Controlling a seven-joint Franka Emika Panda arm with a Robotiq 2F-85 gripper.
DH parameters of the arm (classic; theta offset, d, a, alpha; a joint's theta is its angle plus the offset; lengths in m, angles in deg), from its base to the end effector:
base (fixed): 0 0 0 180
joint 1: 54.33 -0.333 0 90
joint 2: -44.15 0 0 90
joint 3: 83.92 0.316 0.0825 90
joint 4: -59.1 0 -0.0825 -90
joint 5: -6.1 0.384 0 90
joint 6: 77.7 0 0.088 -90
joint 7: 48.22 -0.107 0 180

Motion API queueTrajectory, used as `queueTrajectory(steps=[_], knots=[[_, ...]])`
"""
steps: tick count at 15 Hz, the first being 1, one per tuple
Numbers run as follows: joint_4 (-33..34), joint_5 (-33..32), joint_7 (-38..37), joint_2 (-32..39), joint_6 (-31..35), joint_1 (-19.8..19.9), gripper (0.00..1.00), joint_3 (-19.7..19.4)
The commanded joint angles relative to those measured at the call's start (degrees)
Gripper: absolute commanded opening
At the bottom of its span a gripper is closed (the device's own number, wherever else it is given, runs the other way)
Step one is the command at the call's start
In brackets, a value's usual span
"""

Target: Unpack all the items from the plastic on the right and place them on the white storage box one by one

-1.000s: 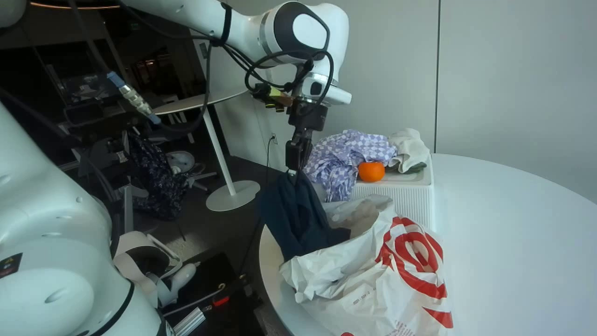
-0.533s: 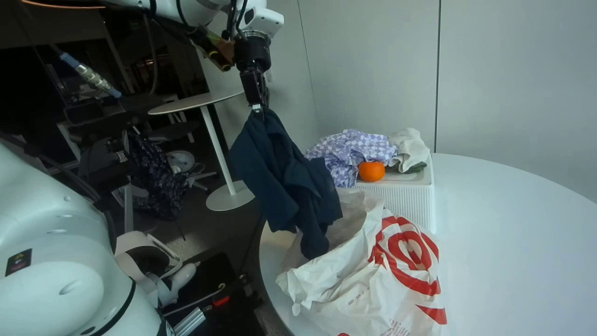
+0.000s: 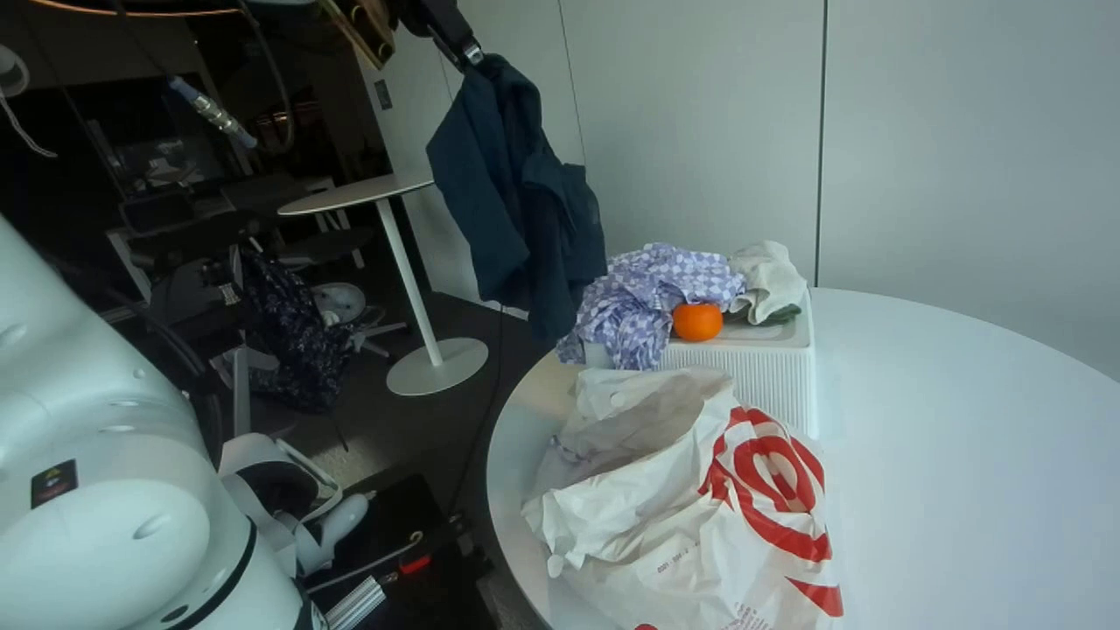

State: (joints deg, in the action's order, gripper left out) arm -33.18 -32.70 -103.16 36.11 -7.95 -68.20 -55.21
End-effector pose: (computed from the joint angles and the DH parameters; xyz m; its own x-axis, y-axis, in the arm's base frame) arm 0.3891 0.2748 0.6779 0.8692 -0.2007 0.4520 -0.4432 -0.7217 0.5317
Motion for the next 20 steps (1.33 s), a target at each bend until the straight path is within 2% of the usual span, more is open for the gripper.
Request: queueTrajectory(steps=[1,4,6,8,10,11,16,19,20], knots=[[11.8,-15.8,1.0,11.5,2.2,-3.6,0.10,1.5],[16.8,-28.5,0.5,19.2,9.8,-7.4,0.10,-1.2],[20.4,-34.0,-0.4,24.5,17.9,-8.9,0.11,-3.9],[24.1,-31.6,-0.2,30.1,25.2,-8.8,0.11,-6.8],[23.2,-26.8,1.3,32.5,30.3,-7.4,0.11,-9.5],[21.4,-25.8,1.3,33.4,31.9,-4.5,0.11,-7.8],[13.9,-13.4,4.4,35.7,33.1,2.0,0.11,-7.1],[8.2,-4.6,7.3,36.2,38.1,6.8,0.11,-5.8],[6.2,1.0,9.2,35.5,41.7,3.9,0.11,-11.2]])
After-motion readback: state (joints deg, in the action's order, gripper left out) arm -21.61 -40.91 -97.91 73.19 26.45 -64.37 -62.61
